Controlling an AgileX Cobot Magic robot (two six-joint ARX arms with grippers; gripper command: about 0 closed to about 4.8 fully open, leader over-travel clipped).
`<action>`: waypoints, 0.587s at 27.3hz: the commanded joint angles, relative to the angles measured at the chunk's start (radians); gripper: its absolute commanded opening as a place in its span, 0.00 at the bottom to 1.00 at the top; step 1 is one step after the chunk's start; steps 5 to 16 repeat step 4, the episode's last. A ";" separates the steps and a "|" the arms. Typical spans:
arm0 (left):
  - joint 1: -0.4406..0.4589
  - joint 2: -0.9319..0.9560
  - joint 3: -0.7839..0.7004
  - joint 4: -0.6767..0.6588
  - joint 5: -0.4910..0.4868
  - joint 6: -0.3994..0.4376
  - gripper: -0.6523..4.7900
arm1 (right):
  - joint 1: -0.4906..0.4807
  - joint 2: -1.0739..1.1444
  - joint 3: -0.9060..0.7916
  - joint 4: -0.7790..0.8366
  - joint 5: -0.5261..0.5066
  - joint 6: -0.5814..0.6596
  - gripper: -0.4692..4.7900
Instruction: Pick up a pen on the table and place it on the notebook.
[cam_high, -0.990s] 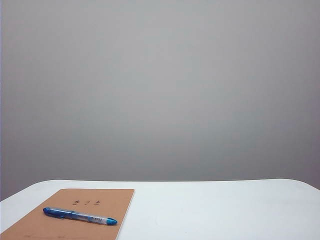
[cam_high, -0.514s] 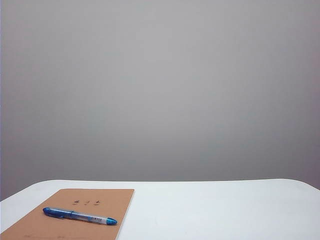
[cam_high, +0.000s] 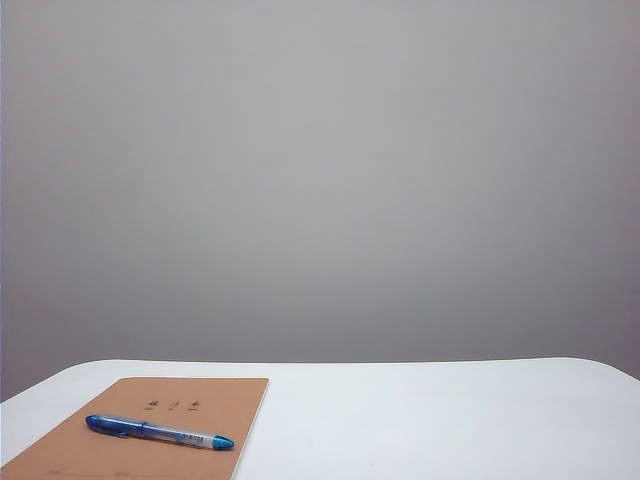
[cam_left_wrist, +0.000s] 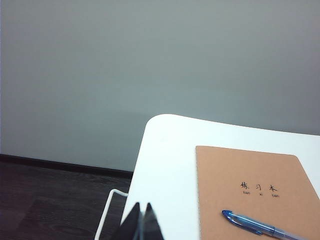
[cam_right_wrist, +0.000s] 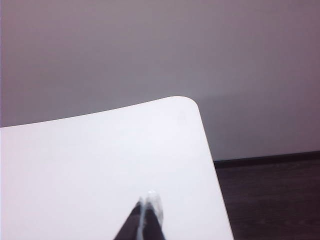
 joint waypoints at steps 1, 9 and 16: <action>0.001 0.001 0.003 -0.005 0.000 -0.002 0.11 | 0.000 0.000 -0.006 0.009 -0.002 0.004 0.08; 0.001 0.001 0.003 -0.005 0.000 -0.002 0.11 | 0.000 0.000 -0.006 0.009 -0.003 0.004 0.08; 0.001 0.001 0.003 -0.005 0.000 -0.002 0.11 | 0.000 0.000 -0.006 0.009 -0.003 0.004 0.08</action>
